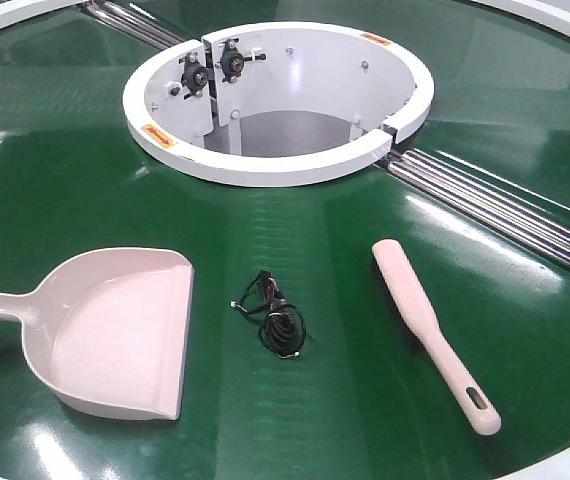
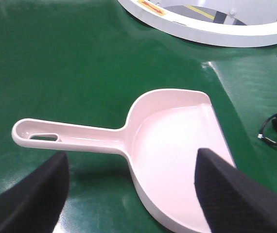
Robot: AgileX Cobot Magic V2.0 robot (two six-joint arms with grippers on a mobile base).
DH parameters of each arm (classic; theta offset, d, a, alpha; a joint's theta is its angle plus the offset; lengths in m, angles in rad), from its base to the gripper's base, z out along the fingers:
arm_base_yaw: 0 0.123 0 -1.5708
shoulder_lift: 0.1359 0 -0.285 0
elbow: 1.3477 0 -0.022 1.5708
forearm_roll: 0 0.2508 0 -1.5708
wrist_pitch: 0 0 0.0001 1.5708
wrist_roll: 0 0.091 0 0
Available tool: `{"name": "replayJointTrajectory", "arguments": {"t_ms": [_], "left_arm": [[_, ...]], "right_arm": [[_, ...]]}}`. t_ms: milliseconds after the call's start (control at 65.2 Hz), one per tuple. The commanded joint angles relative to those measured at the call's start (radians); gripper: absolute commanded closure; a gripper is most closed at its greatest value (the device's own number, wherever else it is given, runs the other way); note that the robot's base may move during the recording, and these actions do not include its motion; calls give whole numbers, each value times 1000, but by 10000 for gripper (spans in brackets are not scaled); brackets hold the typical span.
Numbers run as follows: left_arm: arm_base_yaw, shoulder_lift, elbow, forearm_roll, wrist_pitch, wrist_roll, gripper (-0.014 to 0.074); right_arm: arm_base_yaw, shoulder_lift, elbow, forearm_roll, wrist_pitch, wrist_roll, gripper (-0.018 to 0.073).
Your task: Clean and inspect green conveyor with broom and dustpan
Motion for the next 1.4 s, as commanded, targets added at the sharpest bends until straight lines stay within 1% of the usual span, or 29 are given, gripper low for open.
{"name": "replayJointTrajectory", "arguments": {"t_ms": [0, 61, 138, 230, 292, 307, 368, 460, 552, 721, 767, 951, 1090, 1182, 1243, 1381], "left_arm": [[0, 9, -73, -3, -3, 64, 78], [0, 37, -136, 20, 74, 135, 85], [0, 80, -231, 19, 178, 214, 100], [0, 173, -364, 16, 297, 313, 117], [0, 238, -451, 6, 374, 403, 120], [0, 261, -467, 5, 404, 437, 120], [0, 328, -540, 4, 501, 523, 120], [0, 429, -618, 5, 596, 629, 120], [0, 521, -658, 6, 598, 732, 120], [0, 631, -662, 0, 605, 840, 119], [0, 656, -662, 1, 612, 888, 116], [0, 697, -662, 2, 605, 1081, 106], [0, 715, -662, 32, 549, 1207, 94], [0, 736, -662, 48, 528, 1251, 64], [0, 756, -662, 73, 528, 1268, 31], [0, 805, -662, 129, 530, 1269, -16]], "right_arm": [[-6, -10, 3, -12, -69, -2, 568], [-6, -10, 3, -12, -69, -2, 568], [-6, -10, 3, -12, -69, -2, 568], [-6, -10, 3, -12, -69, -2, 568], [-6, -10, 3, -12, -69, -2, 568], [-6, -10, 3, -12, -69, -2, 568], [-6, -10, 3, -12, -69, -2, 568], [-6, -10, 3, -12, -69, -2, 568], [-6, -10, 3, -12, -69, -2, 568], [-6, -11, 3, -12, -69, -2, 568], [-6, -11, 3, -12, -69, -2, 568], [-6, -11, 3, -12, -69, -2, 568], [-6, -11, 3, -12, -69, -2, 568], [-6, -11, 3, -12, -69, -2, 568], [-6, -11, 3, -12, -69, -2, 568], [-6, -11, 3, -12, -69, -2, 568]]}}
